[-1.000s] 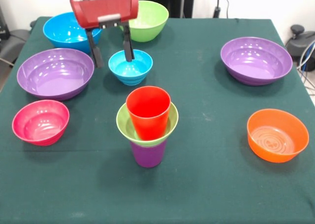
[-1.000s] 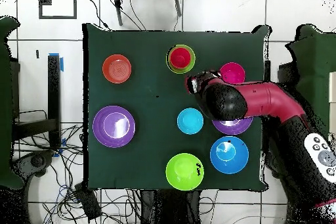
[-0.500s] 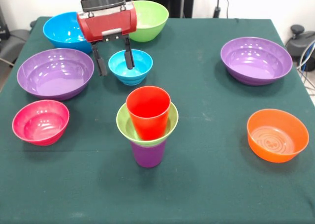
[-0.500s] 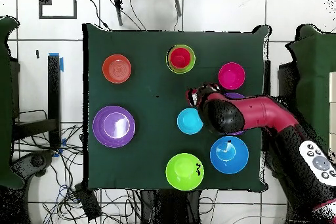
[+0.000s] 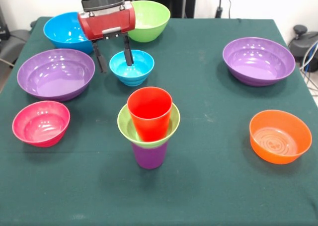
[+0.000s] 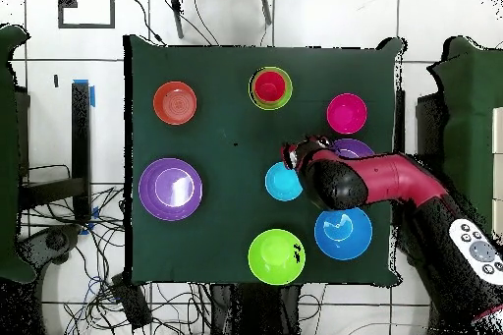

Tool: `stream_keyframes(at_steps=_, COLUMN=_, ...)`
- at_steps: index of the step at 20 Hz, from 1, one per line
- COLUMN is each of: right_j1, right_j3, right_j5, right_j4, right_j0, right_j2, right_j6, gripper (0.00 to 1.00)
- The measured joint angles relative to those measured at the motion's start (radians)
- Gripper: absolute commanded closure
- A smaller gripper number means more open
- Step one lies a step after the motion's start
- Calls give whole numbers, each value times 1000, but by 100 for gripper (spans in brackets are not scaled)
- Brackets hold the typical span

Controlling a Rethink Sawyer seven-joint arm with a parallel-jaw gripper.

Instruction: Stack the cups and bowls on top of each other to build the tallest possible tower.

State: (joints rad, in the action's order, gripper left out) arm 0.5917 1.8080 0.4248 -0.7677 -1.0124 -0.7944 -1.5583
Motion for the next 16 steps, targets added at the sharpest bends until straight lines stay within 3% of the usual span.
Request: stream_keyframes(at_steps=16, right_j1=-119, right_j3=-1, right_j5=-39, right_j4=-81, right_j0=1, right_j2=8, right_j6=0, gripper=0)
